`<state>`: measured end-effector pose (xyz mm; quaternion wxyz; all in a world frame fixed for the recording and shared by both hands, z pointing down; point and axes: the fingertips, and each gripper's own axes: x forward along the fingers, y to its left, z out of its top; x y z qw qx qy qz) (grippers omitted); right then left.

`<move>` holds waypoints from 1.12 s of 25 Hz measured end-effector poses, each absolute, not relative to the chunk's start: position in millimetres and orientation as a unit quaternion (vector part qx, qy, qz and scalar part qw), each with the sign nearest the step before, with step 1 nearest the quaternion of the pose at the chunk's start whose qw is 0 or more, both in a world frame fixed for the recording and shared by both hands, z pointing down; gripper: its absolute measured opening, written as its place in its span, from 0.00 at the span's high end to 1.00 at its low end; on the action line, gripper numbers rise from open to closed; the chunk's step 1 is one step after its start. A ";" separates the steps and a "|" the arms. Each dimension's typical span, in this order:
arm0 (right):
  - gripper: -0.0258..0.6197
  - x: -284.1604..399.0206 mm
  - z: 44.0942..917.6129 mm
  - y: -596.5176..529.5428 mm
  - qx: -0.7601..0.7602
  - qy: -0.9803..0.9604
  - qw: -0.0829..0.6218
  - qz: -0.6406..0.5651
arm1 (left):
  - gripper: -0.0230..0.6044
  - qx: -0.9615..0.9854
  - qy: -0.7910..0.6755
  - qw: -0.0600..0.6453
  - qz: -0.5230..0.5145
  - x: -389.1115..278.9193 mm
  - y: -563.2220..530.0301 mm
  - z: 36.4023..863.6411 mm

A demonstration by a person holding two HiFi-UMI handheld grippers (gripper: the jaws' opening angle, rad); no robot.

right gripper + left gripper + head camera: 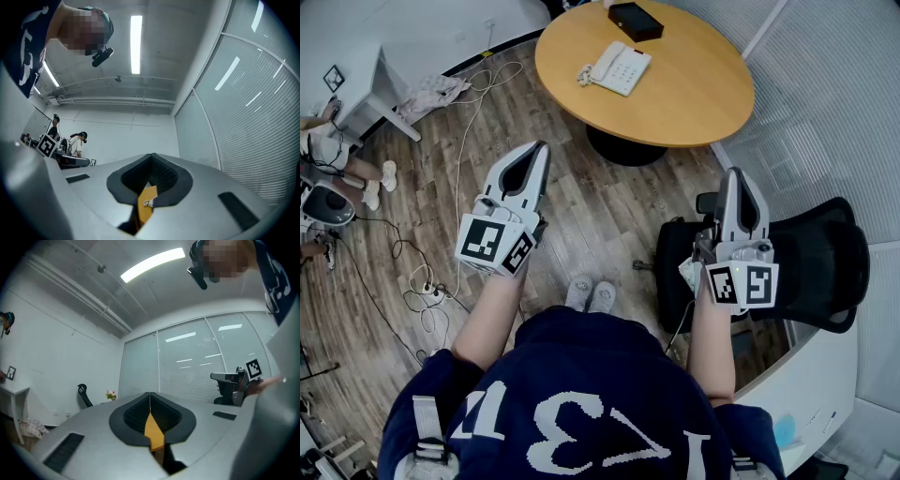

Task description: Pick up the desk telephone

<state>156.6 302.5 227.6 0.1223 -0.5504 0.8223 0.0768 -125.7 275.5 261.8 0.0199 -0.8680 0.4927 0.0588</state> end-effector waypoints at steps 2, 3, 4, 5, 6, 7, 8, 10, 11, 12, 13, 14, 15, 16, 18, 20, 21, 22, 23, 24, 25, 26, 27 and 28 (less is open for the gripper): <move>0.92 162.8 226.7 305.2 -0.553 0.820 0.125 0.076 | 0.94 -0.869 0.490 0.022 0.063 -119.5 279.2 256.8; 0.92 165.1 226.4 306.5 -0.554 0.820 0.125 0.077 | 0.94 -0.870 0.489 0.024 0.063 -116.6 280.8 255.5; 0.92 166.7 226.2 307.6 -0.554 0.820 0.123 0.078 | 0.94 -0.870 0.489 0.026 0.062 -114.0 282.0 255.4; 0.92 167.5 226.3 308.3 -0.553 0.820 0.122 0.080 | 0.94 -0.869 0.490 0.027 0.061 -111.9 282.8 255.7; 0.92 168.0 226.6 308.6 -0.552 0.821 0.120 0.080 | 0.94 -0.869 0.491 0.025 0.062 -110.4 283.3 256.0; 0.92 168.4 227.1 308.6 -0.551 0.822 0.120 0.081 | 0.94 -0.868 0.492 0.024 0.063 -109.3 283.5 256.5; 0.92 168.5 227.7 308.2 -0.550 0.823 0.120 0.081 | 0.94 -0.867 0.494 0.023 0.062 -108.6 283.6 257.3; 0.92 168.1 229.6 306.4 -0.543 0.827 0.118 0.079 | 0.94 -0.865 0.498 0.025 0.059 -108.0 283.4 259.5; 0.92 167.8 230.6 304.8 -0.540 0.830 0.117 0.077 | 0.94 -0.864 0.500 0.025 0.058 -107.7 282.8 260.6; 0.92 167.9 231.2 302.7 -0.537 0.832 0.117 0.075 | 0.94 -0.863 0.501 0.026 0.057 -107.4 281.7 261.4; 0.92 168.2 231.5 300.4 -0.535 0.833 0.120 0.072 | 0.94 -0.863 0.502 0.027 0.057 -106.9 280.4 262.0; 0.92 168.2 231.8 298.1 -0.533 0.834 0.124 0.068 | 0.94 -0.863 0.502 0.028 0.056 -106.5 279.1 262.5; 0.92 167.7 232.6 295.9 -0.531 0.835 0.127 0.063 | 0.94 -0.862 0.503 0.029 0.056 -106.2 277.8 263.0; 0.92 166.7 233.5 293.5 -0.529 0.837 0.127 0.060 | 0.94 -0.862 0.503 0.029 0.055 -105.9 276.2 263.5; 0.92 163.3 234.7 287.2 -0.527 0.839 0.124 0.057 | 0.94 -0.862 0.502 0.028 0.054 -106.0 270.0 265.0; 0.92 158.9 234.2 279.4 -0.524 0.841 0.121 0.060 | 0.94 -0.863 0.501 0.026 0.055 -107.3 259.9 266.5; 0.92 156.6 234.0 275.2 -0.523 0.842 0.120 0.061 | 0.94 -0.864 0.500 0.026 0.055 -108.8 254.0 267.7; 0.92 154.8 234.1 270.5 -0.522 0.842 0.119 0.063 | 0.94 -0.864 0.500 0.027 0.055 -110.5 247.5 269.1; 0.92 154.1 233.9 264.9 -0.522 0.842 0.119 0.065 | 0.94 -0.864 0.499 0.028 0.055 -111.6 240.2 270.0; 0.92 154.5 233.3 258.2 -0.524 0.841 0.118 0.067 | 0.94 -0.865 0.498 0.028 0.056 -112.1 231.8 270.4; 0.92 155.1 232.5 250.4 -0.526 0.839 0.117 0.069 | 0.94 -0.865 0.497 0.027 0.059 -112.3 222.6 270.2; 0.92 154.8 231.6 241.5 -0.529 0.838 0.118 0.071 | 0.94 -0.866 0.495 0.026 0.062 -113.1 212.6 269.6; 0.92 153.3 230.4 231.5 -0.531 0.836 0.119 0.073 | 0.94 -0.867 0.493 0.025 0.064 -114.6 201.6 268.7; 0.92 150.7 228.9 220.6 -0.533 0.834 0.120 0.075 | 0.94 -0.869 0.490 0.024 0.067 -116.7 189.6 267.6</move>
